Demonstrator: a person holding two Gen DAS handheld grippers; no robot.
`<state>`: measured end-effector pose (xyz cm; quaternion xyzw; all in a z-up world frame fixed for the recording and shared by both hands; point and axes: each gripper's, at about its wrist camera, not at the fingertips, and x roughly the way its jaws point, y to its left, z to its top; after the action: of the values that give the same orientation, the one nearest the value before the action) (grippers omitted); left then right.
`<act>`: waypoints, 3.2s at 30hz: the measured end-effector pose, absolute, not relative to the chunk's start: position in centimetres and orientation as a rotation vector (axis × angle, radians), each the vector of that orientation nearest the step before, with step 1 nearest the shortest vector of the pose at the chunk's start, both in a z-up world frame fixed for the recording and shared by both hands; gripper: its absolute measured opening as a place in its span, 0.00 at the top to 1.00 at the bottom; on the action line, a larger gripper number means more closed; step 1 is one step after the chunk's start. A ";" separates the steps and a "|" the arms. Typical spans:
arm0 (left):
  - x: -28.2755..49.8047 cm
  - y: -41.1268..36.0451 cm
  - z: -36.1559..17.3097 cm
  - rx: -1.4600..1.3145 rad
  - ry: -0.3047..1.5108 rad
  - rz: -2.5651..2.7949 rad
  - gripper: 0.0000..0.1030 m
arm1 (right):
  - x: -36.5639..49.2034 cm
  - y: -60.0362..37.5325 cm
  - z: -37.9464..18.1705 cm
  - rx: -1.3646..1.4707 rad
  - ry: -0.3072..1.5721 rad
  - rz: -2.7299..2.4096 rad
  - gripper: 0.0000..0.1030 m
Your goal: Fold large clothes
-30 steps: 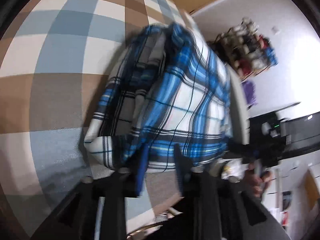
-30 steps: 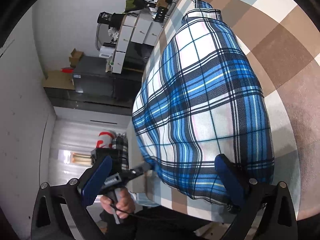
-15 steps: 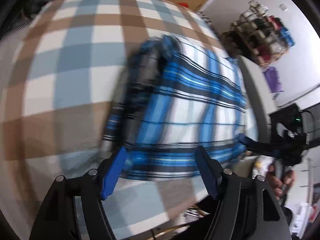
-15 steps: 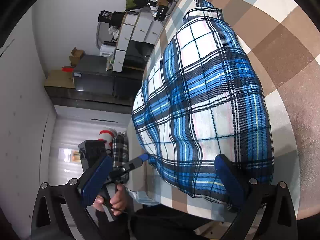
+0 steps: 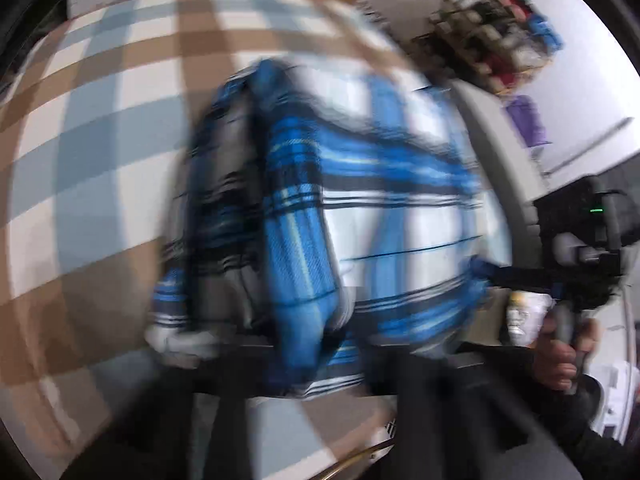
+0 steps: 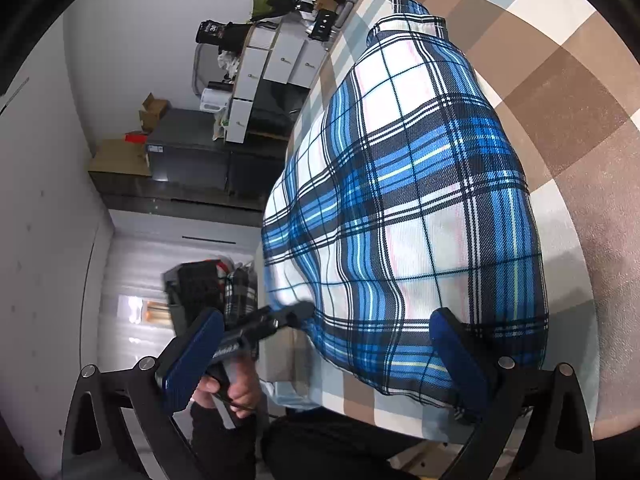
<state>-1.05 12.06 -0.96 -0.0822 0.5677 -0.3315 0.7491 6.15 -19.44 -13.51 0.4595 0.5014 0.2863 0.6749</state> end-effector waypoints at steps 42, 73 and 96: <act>-4.5 18.3 1.8 -0.387 0.766 -0.611 0.77 | 19.3 -7.3 -11.1 -0.057 1.485 0.338 0.37; -1.0 14.2 -4.8 -0.262 1.113 -0.463 0.76 | 22.6 -0.5 -13.0 -0.124 1.534 0.444 0.26; -0.9 14.1 -4.0 -0.217 1.128 -0.410 0.76 | 11.0 -17.1 -15.2 0.674 1.480 0.670 0.02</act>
<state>-0.88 14.12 -4.03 -0.1019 0.5298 -0.1926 0.8196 11.00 -17.07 -15.20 0.2953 0.6482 0.2936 0.6375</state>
